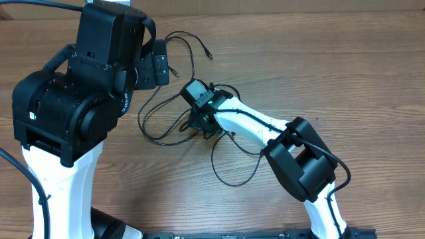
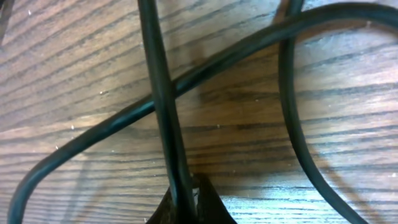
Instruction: Untangle cables
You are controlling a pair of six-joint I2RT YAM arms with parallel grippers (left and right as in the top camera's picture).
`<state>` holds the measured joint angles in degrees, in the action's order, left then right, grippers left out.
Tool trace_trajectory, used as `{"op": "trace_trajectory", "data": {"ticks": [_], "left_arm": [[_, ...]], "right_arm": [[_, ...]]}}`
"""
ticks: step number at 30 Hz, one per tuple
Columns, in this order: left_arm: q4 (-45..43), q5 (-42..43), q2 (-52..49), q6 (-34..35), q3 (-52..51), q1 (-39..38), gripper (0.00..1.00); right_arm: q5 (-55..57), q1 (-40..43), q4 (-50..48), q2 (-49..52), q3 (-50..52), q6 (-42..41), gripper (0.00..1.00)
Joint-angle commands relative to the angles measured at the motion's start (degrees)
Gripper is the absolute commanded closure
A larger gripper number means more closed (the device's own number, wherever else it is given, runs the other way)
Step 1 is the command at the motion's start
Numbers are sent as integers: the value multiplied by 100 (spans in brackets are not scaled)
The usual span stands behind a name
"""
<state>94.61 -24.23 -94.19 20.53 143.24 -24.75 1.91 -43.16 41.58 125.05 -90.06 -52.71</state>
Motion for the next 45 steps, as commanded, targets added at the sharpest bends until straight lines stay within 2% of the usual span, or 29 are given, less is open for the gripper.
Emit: {"op": "trace_trajectory", "data": {"ticks": [1, 6, 13, 18, 25, 28, 30, 31, 34, 40, 43, 45], "left_arm": [[-4, 31, -24, -127, 17, 7, 0], [-7, 26, -31, -127, 15, 9, 0], [-7, 13, -31, -127, 15, 7, 0], [-4, 31, -31, -127, 15, 7, 0], [-7, 31, -31, -127, 11, 7, 0], [-7, 33, -31, -127, 11, 7, 0], [4, 48, -31, -127, 11, 7, 0], [7, 57, -31, -127, 11, 7, 0], [9, 186, -31, -127, 11, 7, 0], [17, 227, -103, -127, 11, 9, 0], [85, 291, -170, -127, 7, 7, 0], [131, 289, -216, -129, 4, 7, 0]], "right_arm": [[-4, -28, 61, -101, -103, 789, 96], [24, -22, 437, -905, -407, 1781, 96], [671, -17, 964, -2479, -468, 2883, 96], [1399, -17, 1281, -3521, -468, 3053, 96], [3073, -15, 1270, -4881, -468, 3493, 96], [4120, 17, 1003, -5305, -468, 3753, 96], [4889, 146, 627, -5587, -468, 4218, 96], [4935, 157, 597, -5604, -468, 4258, 96], [5407, 452, -52, -5803, -468, 5158, 96], [4992, 1569, -1598, -5772, -468, 7237, 96], [4240, 2302, -2129, -5676, -468, 7674, 96], [3716, 2761, -2398, -5587, -468, 7683, 96]]}}
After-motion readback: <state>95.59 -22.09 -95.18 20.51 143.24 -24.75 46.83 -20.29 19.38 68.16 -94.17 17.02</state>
